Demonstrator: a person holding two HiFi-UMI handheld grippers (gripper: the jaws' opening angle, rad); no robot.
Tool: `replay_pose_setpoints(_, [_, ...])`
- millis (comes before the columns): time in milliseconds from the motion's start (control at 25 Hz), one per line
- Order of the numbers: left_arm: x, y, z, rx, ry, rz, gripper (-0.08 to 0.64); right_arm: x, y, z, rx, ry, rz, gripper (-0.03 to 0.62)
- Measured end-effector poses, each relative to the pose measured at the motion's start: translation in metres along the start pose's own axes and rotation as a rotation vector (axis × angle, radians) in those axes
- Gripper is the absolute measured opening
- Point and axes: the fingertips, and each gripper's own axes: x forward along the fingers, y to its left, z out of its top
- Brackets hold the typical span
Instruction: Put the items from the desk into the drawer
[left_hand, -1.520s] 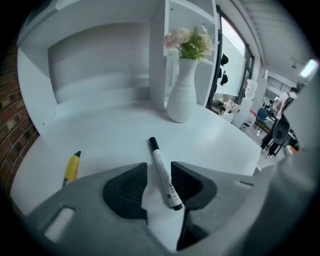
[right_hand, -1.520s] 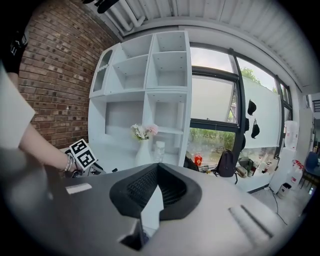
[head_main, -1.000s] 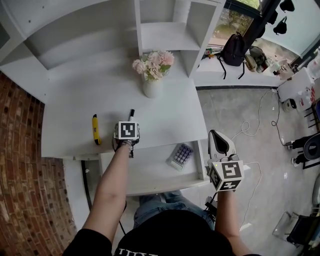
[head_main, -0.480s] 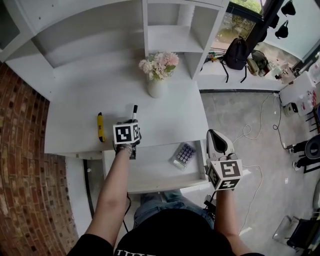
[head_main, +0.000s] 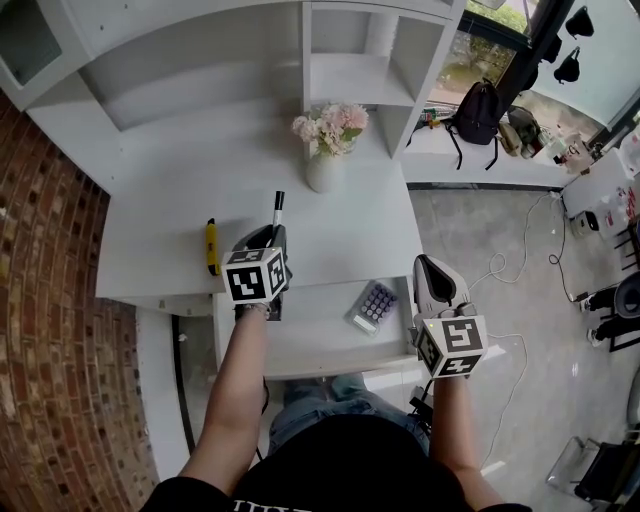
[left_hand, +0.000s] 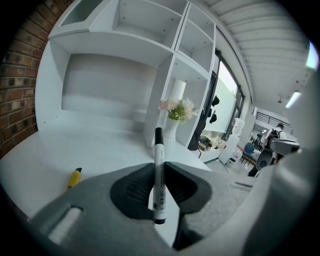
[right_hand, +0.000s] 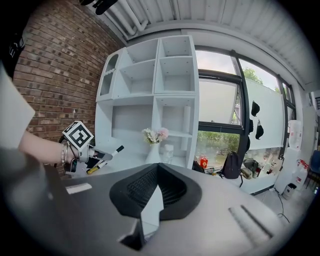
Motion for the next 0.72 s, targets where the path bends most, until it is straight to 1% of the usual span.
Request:
replay_pose_setpoints(120, [-0.012,-0.012,0.003,0.015,-0.036,-0.031,0.063,-0.004,0.004,0.000,0.001,-0.003,0.000,0.009])
replay_pose_setpoints(280, [-0.017,-0.031,-0.011,0.053,-0.028,-0.096,0.063,-0.010,0.008,-0.002,0.002,-0.002,0.000,0.009])
replay_pose_setpoints(360, [-0.019,-0.041,-0.023,0.069,-0.009,-0.127,0.063,-0.014,0.009,-0.004,0.004,0.000,-0.001,0.009])
replay_pose_setpoints(480, [-0.020,-0.053,-0.049,0.069,0.038,-0.164,0.063,-0.020,0.010,-0.009,0.008,0.005,-0.009,0.009])
replay_pose_setpoints(720, [-0.023,-0.072,-0.104,0.058,0.146,-0.208,0.063,-0.032,0.005,-0.020,0.036,0.018,-0.033,0.009])
